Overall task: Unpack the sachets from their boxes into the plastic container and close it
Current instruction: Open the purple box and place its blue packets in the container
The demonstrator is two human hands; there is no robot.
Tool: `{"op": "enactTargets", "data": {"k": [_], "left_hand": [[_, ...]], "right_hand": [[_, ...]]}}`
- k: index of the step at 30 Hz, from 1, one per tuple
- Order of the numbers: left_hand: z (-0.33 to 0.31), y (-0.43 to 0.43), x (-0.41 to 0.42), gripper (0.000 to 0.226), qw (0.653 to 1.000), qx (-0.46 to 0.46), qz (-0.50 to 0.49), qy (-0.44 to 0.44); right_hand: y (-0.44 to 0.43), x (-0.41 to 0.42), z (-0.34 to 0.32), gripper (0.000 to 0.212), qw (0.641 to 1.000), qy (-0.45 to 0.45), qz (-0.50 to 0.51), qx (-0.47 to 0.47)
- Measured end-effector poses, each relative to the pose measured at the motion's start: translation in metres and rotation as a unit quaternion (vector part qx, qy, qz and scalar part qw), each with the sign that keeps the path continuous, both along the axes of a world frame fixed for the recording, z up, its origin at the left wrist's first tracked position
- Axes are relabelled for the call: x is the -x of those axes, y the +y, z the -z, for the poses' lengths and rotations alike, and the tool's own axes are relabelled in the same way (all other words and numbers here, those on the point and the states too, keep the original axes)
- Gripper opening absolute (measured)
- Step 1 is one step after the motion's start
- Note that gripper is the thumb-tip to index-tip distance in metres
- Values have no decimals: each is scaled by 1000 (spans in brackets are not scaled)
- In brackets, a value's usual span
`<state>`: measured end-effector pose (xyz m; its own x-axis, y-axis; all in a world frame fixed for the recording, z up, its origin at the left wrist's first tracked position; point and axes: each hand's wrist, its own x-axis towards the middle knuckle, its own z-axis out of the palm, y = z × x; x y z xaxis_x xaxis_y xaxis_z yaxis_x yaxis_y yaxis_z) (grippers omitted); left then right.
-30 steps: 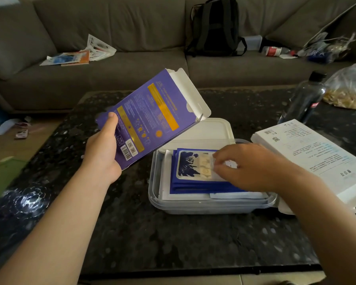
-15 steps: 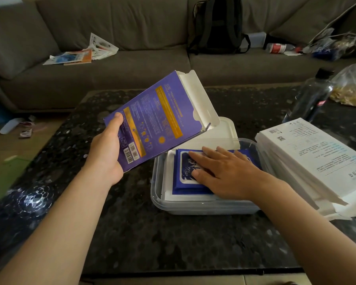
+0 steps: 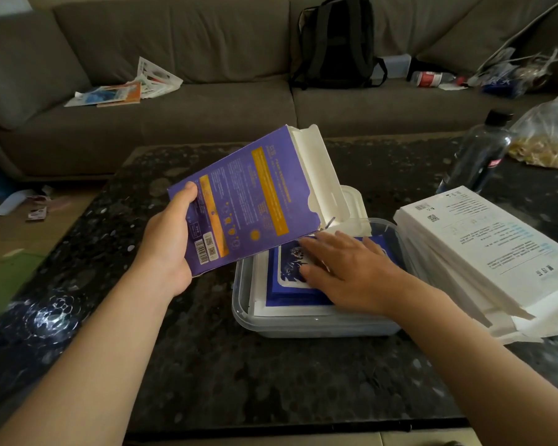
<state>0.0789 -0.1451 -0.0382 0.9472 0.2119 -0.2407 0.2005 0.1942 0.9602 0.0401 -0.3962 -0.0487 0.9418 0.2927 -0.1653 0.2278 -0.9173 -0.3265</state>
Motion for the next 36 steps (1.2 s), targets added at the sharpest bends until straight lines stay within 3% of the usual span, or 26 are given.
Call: {"op": "enactTargets", "data": {"k": [3,5,7,9,13,18,23,26,30,33,36], "left_hand": [[-4,1,1,41,1000,-6,-8,-3],[-6,2,1,39,1000,-5,-19,-11],[-8,-1,1,36,999,-9,-27,-21],[-9,-6,2,38,999,-14,-26,-35],[-9,-13,6,36,997,-36,-34,-65],[-9,-13,6,26,993,-49,-52,-91],[-10,-17,8,23,990,-67,-20,-122],[-8,-19,9,22,986,-85,2,-144],[-5,-17,9,24,985,-96,6,-146],[-6,-17,9,28,984,-101,10,-143],[-7,-20,8,29,984,-104,26,-144]], "right_hand": [[-5,2,-34,33,967,-125,133,-175],[-13,7,-61,35,901,-229,187,-318],[-19,11,-80,37,829,-221,180,-481],[-13,15,-84,38,797,-163,145,-563],[2,12,-73,36,825,-104,121,-541],[-1,10,-73,31,837,-123,136,-516],[5,11,-70,26,816,1,120,-565],[11,12,-65,30,776,108,91,-615],[14,10,-63,27,747,146,125,-636],[17,8,-65,22,776,117,148,-602],[14,8,-70,11,855,19,182,-486]]}}
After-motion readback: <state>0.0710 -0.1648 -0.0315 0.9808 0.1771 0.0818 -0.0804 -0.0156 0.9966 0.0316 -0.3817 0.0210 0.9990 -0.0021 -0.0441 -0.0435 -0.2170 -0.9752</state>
